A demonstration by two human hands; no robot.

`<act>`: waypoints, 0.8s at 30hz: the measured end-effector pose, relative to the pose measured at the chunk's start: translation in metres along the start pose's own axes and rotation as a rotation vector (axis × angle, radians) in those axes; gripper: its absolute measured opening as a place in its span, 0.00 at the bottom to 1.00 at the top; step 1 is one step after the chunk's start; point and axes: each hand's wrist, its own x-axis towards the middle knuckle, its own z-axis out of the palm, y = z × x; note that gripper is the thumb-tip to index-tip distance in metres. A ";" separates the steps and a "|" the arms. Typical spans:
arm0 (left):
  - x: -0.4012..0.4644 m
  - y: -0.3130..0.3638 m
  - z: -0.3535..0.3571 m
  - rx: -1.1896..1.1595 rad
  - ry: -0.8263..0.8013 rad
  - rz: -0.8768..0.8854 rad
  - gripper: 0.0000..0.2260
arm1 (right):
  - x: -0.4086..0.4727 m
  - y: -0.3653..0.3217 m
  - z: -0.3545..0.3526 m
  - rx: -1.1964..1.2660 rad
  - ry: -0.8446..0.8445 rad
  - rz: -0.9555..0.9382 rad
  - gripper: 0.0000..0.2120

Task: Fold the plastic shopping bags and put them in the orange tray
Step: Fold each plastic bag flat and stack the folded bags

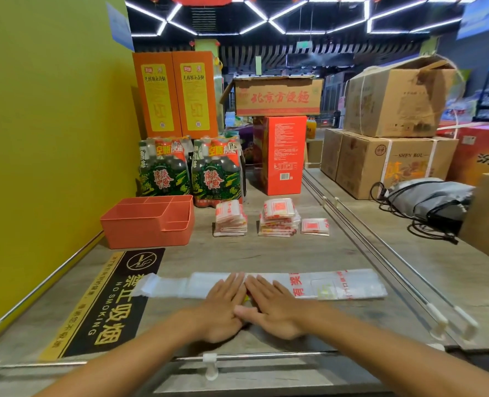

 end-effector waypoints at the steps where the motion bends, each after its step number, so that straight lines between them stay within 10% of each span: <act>1: 0.001 0.000 0.002 -0.012 -0.005 -0.013 0.31 | 0.003 0.000 0.001 -0.009 -0.011 0.009 0.41; 12: 0.003 -0.007 0.000 -0.031 -0.044 -0.049 0.47 | -0.075 0.101 -0.015 -0.029 -0.070 0.316 0.28; 17: 0.005 -0.007 0.003 -0.014 -0.059 -0.059 0.35 | -0.098 0.129 -0.015 0.012 -0.061 0.414 0.66; 24: 0.005 -0.007 -0.005 -0.016 -0.008 -0.014 0.45 | -0.080 0.129 -0.029 -0.118 0.013 0.441 0.55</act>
